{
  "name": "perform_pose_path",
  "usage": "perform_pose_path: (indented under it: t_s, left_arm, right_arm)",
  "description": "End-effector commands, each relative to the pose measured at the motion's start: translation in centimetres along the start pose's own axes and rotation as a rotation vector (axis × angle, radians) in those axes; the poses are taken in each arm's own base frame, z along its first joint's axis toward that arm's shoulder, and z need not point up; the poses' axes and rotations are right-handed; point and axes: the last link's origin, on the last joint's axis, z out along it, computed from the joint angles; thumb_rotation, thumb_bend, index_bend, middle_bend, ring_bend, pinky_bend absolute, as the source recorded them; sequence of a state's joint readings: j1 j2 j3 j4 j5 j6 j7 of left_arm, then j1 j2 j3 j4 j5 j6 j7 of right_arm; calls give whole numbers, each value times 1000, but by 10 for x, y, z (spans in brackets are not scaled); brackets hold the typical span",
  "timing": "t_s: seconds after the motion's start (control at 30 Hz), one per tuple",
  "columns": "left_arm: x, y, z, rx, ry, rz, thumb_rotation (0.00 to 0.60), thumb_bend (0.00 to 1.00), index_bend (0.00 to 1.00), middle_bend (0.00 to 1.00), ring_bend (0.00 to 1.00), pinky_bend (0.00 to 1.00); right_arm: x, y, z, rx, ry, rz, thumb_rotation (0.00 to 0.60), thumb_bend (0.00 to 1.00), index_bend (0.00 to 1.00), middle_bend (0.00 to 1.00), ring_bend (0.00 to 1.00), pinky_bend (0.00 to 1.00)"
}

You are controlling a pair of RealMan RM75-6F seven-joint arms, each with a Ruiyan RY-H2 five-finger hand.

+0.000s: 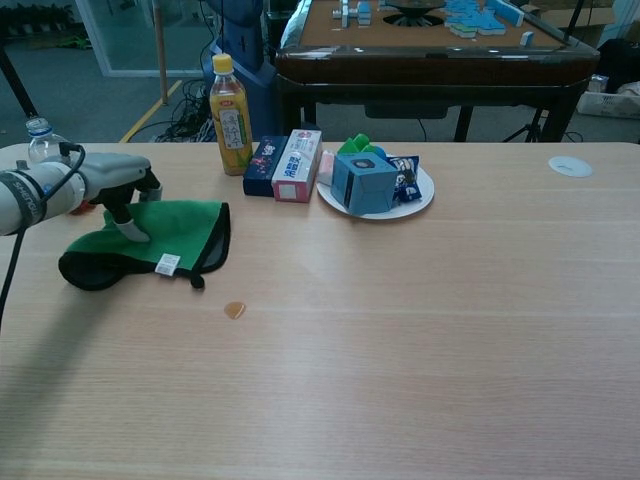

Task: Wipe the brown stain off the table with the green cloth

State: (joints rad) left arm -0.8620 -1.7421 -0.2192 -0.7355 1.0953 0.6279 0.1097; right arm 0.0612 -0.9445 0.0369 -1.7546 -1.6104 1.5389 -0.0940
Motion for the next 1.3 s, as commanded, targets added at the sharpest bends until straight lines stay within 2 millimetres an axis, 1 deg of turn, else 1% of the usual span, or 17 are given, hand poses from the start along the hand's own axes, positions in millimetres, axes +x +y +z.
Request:
perform_pose_path:
  t_s: [0.03,0.23,0.33,0.43,0.63,0.83,1.03,1.3]
  left_arm:
    - [10,-1,-13,-47,20,-56,600,171,601,579,627,853]
    - [21,9,-38,-138,3,-112,600,171,599,585,627,853]
    - [19,18,-50,-189,-32,-99,600,171,596,585,625,854]
    - [16,24,-57,-216,-51,-86,600,171,593,584,623,854]
    - [2,33,-62,-237,-91,-75,600,171,588,584,619,854]
    - [-10,48,-64,-261,-111,-84,600,171,564,584,617,854]
    - [-16,73,-66,-317,-129,-95,600,171,544,584,616,853]
    - [-21,113,-64,-394,-133,-88,600,171,526,580,615,852]
  right_arm:
    - [0,-1,0,3,1,2,600,244,149,242,95,105]
    - [-1,-1,0,7,-2,6,600,244,149,242,95,105]
    - [-2,-1,0,8,-1,10,600,244,149,242,95,105]
    - [-2,-1,0,9,-1,11,600,244,149,242,95,105]
    - [-1,0,-3,4,-2,8,600,244,149,242,95,105]
    - [-1,0,-4,5,-4,9,600,243,149,242,95,105]
    - [0,-1,-5,6,-4,10,600,244,149,242,95,105]
    - [-1,1,-7,-1,-8,11,600,244,149,242,95,105]
